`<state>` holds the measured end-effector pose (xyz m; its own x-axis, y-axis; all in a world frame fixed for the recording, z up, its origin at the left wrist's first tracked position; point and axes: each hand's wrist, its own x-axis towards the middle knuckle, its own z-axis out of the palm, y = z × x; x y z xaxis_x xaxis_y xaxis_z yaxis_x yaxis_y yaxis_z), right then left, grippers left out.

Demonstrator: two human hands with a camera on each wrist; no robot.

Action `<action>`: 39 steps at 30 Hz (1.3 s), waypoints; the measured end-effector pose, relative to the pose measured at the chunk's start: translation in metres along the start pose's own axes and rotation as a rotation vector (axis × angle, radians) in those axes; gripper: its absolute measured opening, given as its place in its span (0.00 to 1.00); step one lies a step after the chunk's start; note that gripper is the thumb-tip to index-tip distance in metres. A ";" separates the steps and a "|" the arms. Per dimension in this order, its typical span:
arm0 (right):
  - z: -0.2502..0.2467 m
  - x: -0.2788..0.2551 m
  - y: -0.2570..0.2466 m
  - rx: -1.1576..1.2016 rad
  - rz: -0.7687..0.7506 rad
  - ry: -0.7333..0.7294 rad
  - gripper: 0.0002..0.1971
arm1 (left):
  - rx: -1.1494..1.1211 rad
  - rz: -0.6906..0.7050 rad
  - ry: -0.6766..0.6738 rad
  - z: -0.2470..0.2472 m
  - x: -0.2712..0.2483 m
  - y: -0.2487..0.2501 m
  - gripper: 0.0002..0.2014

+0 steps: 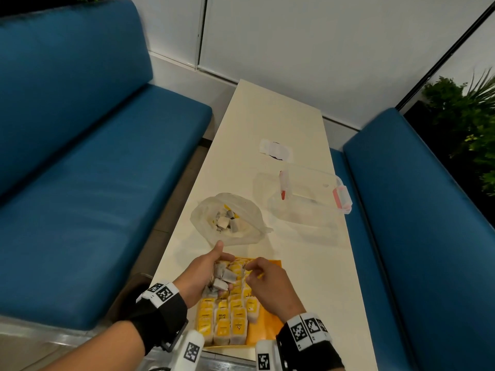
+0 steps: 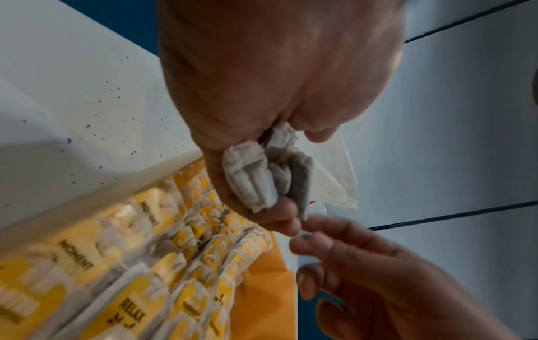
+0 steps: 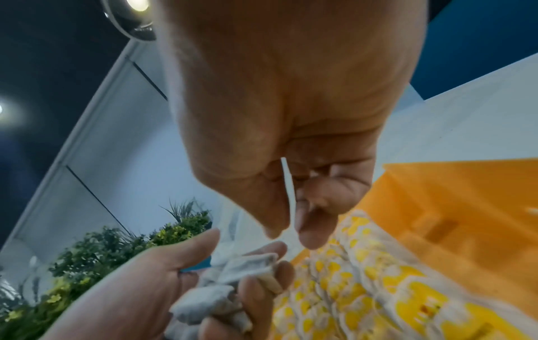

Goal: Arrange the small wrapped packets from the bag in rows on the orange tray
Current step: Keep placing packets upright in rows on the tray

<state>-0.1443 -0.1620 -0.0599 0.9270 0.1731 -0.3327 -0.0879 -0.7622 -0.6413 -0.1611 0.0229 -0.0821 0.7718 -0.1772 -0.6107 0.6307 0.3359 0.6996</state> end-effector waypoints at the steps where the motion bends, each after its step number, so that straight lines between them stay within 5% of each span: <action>1: -0.001 -0.002 -0.006 0.033 -0.057 -0.004 0.06 | -0.009 0.000 -0.012 0.000 0.001 -0.001 0.31; 8: 0.002 -0.012 -0.021 0.069 -0.244 -0.075 0.13 | -0.024 -0.007 -0.031 0.000 0.002 0.000 0.33; 21: 0.006 -0.007 -0.011 0.052 -0.234 0.033 0.13 | -0.021 -0.066 -0.120 0.008 -0.005 0.005 0.30; 28: 0.014 -0.001 -0.005 0.054 -0.252 0.136 0.13 | 0.054 -0.095 -0.117 0.011 -0.008 0.004 0.20; 39: 0.005 -0.006 -0.010 -0.108 -0.356 -0.044 0.15 | -0.050 -0.133 -0.180 0.002 -0.008 0.007 0.15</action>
<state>-0.1512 -0.1527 -0.0551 0.8761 0.4635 -0.1327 0.2780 -0.7105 -0.6465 -0.1628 0.0254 -0.0713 0.6869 -0.3838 -0.6172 0.7266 0.3433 0.5951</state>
